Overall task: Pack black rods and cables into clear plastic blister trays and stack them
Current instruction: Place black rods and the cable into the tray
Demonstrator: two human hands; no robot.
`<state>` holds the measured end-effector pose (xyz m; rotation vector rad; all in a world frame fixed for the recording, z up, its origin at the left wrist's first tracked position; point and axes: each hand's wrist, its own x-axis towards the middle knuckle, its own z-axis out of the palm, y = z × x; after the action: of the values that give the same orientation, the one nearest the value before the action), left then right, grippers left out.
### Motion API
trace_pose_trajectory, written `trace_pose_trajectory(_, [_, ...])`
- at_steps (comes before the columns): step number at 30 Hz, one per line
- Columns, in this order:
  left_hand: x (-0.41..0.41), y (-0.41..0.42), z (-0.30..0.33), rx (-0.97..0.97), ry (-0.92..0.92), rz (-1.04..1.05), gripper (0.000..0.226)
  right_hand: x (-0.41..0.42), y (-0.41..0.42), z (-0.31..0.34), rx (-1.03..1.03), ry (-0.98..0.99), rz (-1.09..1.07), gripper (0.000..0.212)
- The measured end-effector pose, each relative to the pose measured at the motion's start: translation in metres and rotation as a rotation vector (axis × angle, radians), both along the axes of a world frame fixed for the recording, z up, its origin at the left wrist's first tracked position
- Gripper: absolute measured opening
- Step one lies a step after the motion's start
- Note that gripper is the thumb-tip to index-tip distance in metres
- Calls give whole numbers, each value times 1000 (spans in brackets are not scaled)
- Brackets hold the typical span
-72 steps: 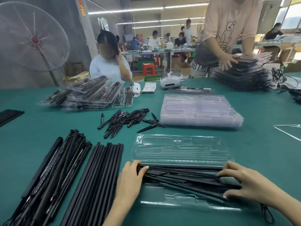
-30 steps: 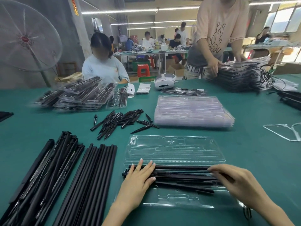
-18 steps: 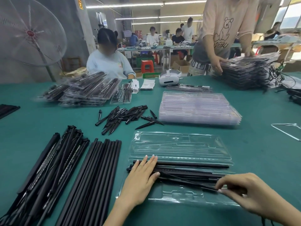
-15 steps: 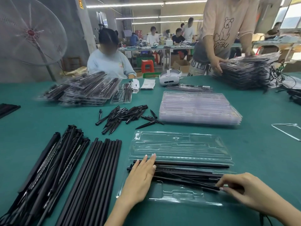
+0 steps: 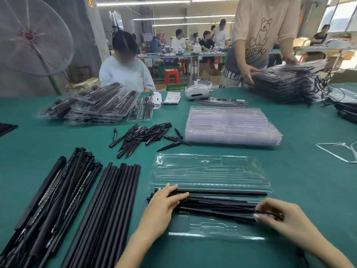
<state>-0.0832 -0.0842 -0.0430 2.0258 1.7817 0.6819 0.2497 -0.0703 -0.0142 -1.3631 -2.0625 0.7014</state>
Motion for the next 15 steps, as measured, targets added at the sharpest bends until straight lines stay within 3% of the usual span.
trace_pose_trajectory(3, [1,-3,2,2,0,7,40,9,2,13,-46,126,42,12])
trace_pose_trajectory(6, [10,-11,11,102,-8,46,39,25,4,15,-5,-56,25,27])
trace_pose_trajectory(8, [20,-23,21,291,-40,95,35,30,3,11,18,-168,15,26])
trace_pose_trajectory(10, [36,-41,26,452,-124,46,29,32,2,4,33,-271,-9,26])
trace_pose_trajectory(12, [60,-60,30,480,-195,-87,28,29,0,0,66,-340,-55,25])
trace_pose_trajectory(15, [85,-69,27,525,-66,-274,20,19,-5,10,-4,-61,-54,24])
